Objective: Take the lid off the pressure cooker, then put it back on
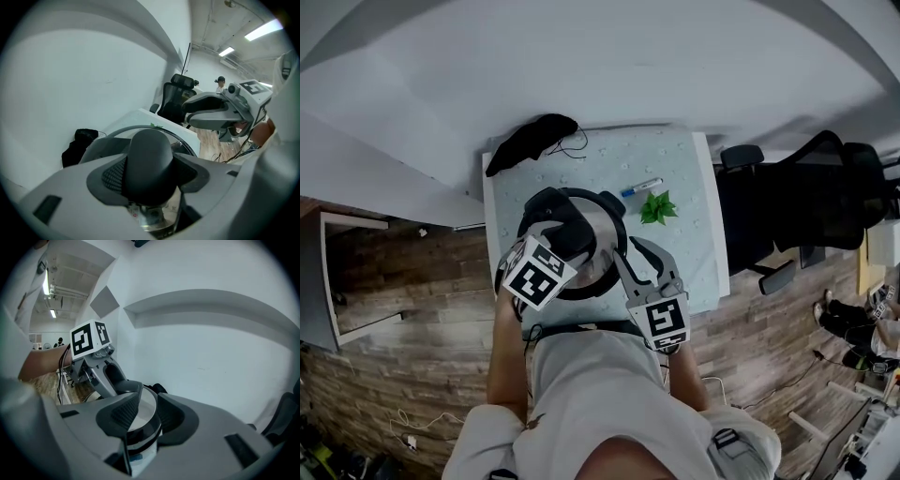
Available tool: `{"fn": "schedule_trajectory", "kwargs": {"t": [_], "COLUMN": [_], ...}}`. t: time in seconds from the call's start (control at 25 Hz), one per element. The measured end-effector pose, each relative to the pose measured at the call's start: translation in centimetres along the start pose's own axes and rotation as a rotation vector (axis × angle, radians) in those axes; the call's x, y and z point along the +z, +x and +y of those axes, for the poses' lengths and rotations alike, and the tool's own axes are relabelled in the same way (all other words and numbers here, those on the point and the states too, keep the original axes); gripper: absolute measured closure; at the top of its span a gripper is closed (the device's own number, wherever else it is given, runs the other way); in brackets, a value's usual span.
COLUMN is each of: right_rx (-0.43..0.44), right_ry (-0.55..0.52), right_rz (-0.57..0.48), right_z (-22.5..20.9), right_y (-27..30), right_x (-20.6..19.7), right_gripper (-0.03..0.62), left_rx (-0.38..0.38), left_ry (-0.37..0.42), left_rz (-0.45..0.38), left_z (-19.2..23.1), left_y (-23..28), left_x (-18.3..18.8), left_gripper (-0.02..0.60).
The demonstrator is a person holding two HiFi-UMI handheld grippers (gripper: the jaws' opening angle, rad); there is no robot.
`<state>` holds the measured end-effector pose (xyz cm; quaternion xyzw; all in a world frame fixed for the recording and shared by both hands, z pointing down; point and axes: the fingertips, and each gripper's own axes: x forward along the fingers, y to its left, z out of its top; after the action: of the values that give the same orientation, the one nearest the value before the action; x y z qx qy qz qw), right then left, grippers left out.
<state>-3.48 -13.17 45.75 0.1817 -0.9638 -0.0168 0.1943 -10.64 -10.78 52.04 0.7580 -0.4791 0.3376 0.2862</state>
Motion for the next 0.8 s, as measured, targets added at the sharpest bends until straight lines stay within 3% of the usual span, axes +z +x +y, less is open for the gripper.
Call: {"fn": "schedule_trajectory", "kwargs": {"t": [0.32, 0.64, 0.8], "right_rx": [0.048, 0.081, 0.086], "right_ry": [-0.024, -0.034, -0.033], "right_rz": [-0.009, -0.015, -0.019], "right_z": [0.2, 0.4, 0.4], "right_y": [0.4, 0.9, 1.0], "right_x": [0.3, 0.5, 0.8], "right_gripper": [0.470, 0.470, 0.471], "left_rx": [0.031, -0.015, 0.004], "left_ry": [-0.002, 0.141, 0.106], "left_rz": [-0.016, -0.010, -0.019], "left_z": [-0.2, -1.5, -1.4], "left_y": [0.5, 0.1, 0.0], "left_x": [0.5, -0.2, -0.3], "left_gripper": [0.307, 0.307, 0.305]}}
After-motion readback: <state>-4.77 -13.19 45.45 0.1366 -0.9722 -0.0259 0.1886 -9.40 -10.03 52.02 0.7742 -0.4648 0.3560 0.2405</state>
